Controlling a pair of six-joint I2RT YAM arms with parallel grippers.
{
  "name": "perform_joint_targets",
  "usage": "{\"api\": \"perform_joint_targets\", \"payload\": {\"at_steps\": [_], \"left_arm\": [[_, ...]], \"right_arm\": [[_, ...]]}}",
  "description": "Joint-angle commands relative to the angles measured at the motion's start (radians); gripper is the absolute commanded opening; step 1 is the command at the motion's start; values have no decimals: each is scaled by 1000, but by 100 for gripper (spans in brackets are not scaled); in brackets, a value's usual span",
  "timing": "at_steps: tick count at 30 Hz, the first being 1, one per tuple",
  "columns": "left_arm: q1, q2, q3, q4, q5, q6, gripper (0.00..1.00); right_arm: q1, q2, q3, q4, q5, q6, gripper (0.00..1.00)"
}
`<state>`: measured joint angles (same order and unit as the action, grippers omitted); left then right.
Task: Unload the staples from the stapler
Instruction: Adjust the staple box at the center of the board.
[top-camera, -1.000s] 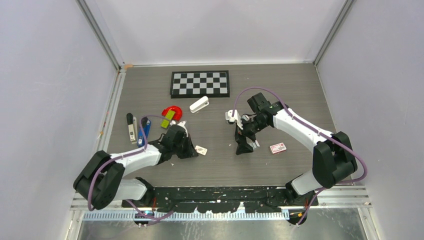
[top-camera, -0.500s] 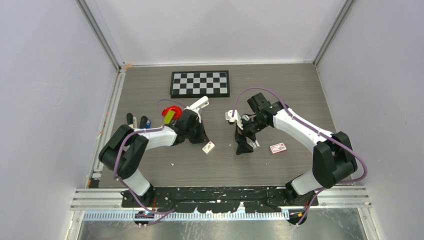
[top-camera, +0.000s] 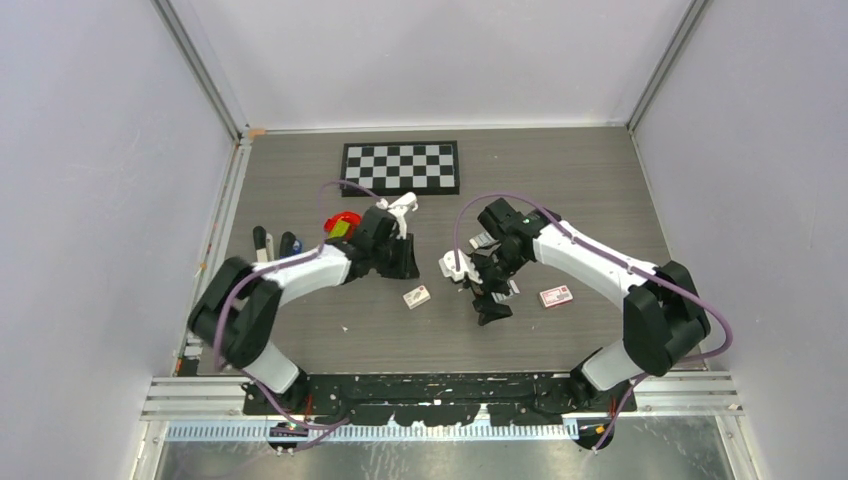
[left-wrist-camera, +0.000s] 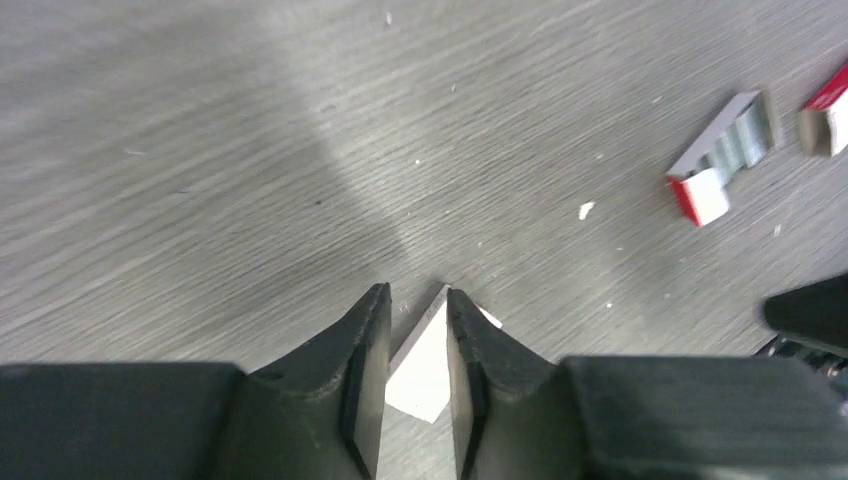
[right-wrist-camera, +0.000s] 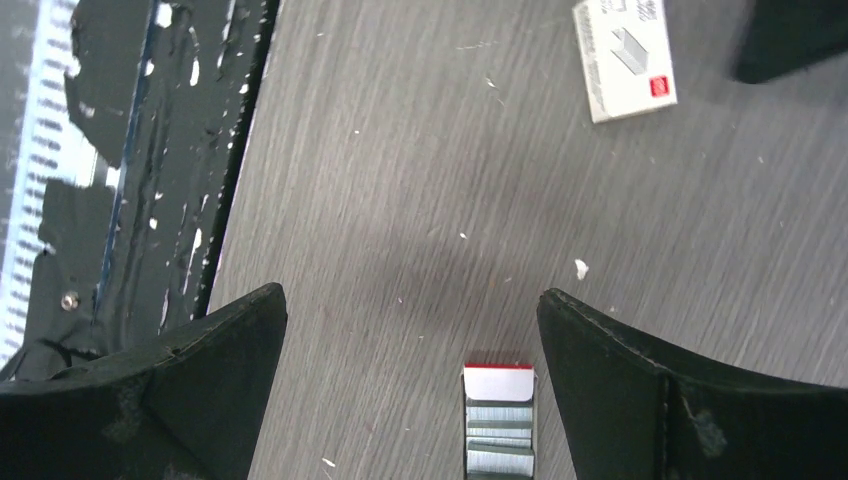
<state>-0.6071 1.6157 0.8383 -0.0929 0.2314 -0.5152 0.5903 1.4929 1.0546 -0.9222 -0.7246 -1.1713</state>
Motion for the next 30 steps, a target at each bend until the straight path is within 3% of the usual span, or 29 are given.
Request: {"api": "perform_joint_targets", "payload": {"at_steps": [1, 7, 10, 14, 18, 24, 30], "left_arm": [[3, -264, -20, -64, -155, 133, 35], [3, -681, -181, -70, -252, 172, 78], [4, -871, -279, -42, -274, 108, 91], [3, -1094, -373, -70, -334, 13, 96], [4, -1274, -381, -226, -452, -37, 97], [4, -1405, -388, -324, -521, -45, 96], [4, -1446, -386, -367, -554, -54, 96]], "right_arm": [[31, 56, 110, -106, 16, -149, 100], [69, 102, 192, -83, 68, -112, 100], [81, 125, 231, -96, 74, -111, 100], [99, 180, 284, -115, 87, -134, 100], [114, 263, 361, -150, 92, -219, 100], [161, 409, 514, -246, 118, -388, 100], [235, 540, 649, -227, 151, -167, 100]]}}
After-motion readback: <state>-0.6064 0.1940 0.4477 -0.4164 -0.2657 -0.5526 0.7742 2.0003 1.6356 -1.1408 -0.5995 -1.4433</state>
